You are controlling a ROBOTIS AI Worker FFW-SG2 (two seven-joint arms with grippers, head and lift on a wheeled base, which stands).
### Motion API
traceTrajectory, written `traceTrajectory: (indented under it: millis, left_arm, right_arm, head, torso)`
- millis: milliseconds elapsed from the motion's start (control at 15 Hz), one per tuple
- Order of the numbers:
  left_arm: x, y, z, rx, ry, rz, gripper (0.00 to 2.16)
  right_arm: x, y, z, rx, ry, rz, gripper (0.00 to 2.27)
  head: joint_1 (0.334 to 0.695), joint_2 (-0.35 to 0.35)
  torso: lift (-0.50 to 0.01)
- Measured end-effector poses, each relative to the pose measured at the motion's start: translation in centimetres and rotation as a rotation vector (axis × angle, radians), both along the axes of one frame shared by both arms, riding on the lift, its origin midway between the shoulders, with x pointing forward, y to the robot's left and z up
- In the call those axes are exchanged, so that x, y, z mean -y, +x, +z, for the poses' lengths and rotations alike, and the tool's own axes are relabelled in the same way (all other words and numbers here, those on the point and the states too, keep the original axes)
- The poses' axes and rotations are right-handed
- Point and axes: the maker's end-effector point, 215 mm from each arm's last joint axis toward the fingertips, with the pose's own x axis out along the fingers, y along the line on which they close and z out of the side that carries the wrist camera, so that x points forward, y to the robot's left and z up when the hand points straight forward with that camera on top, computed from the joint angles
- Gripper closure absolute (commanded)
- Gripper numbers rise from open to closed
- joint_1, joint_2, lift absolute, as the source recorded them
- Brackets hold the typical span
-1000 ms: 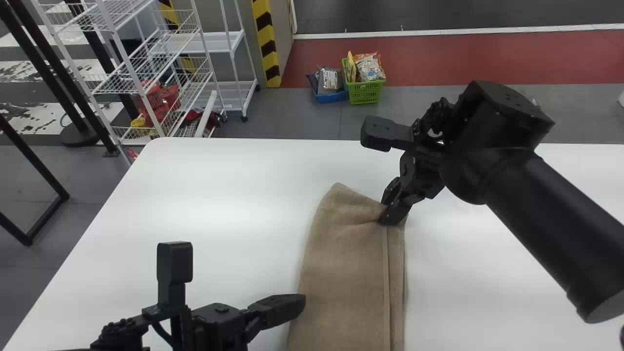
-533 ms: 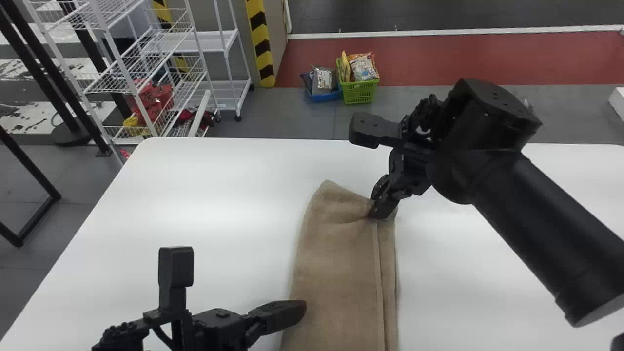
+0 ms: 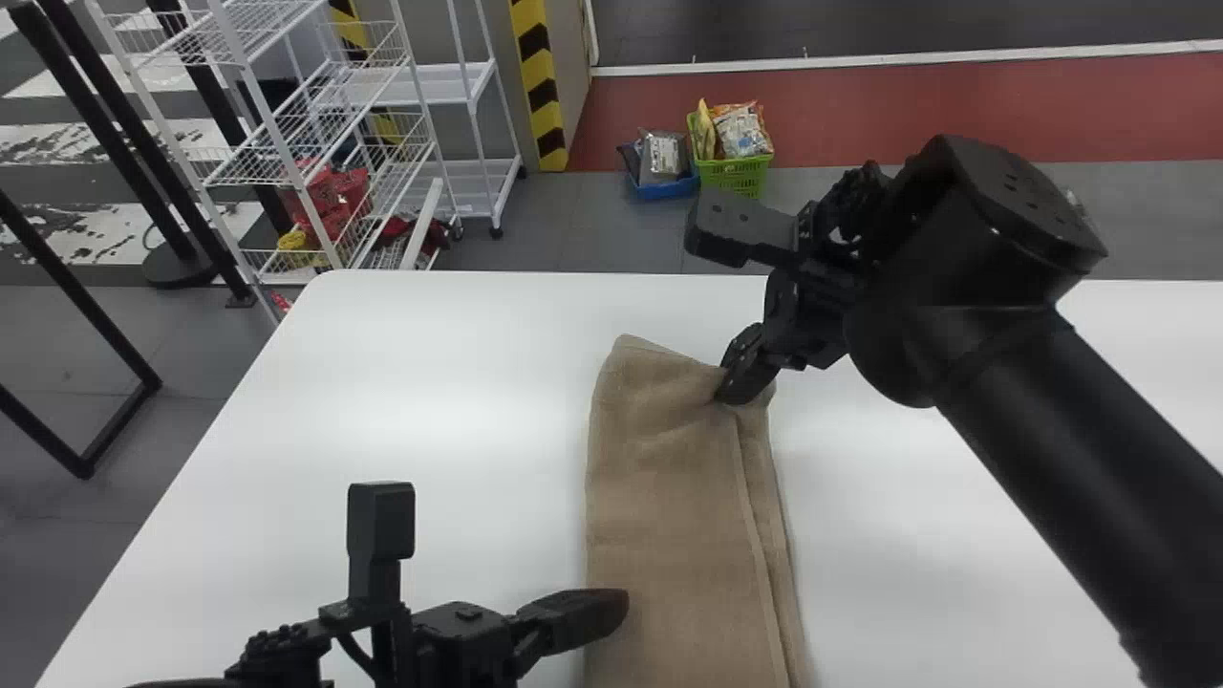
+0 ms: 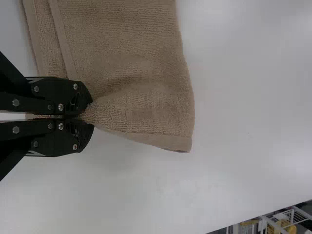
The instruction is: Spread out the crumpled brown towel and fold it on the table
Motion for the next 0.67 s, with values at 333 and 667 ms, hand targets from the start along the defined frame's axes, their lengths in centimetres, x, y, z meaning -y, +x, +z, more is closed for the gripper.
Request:
traceTrajectory:
  millis: [333,667]
  left_arm:
    - [0.2,0.4,0.1,0.007,0.011,-0.002,1.96]
    - [0.1,0.7,0.2,0.008,0.018,0.0,1.96]
  right_arm:
    - [-3.0,-3.6,2.1,0.032,0.061,-0.038,1.11]
    - [-5.3,-8.7,1.6,0.027,0.04,-0.024,1.11]
  head:
    - [0.695,0.22]
    - [0.695,0.27]
  torso:
    - [-0.127]
    - [-0.127]
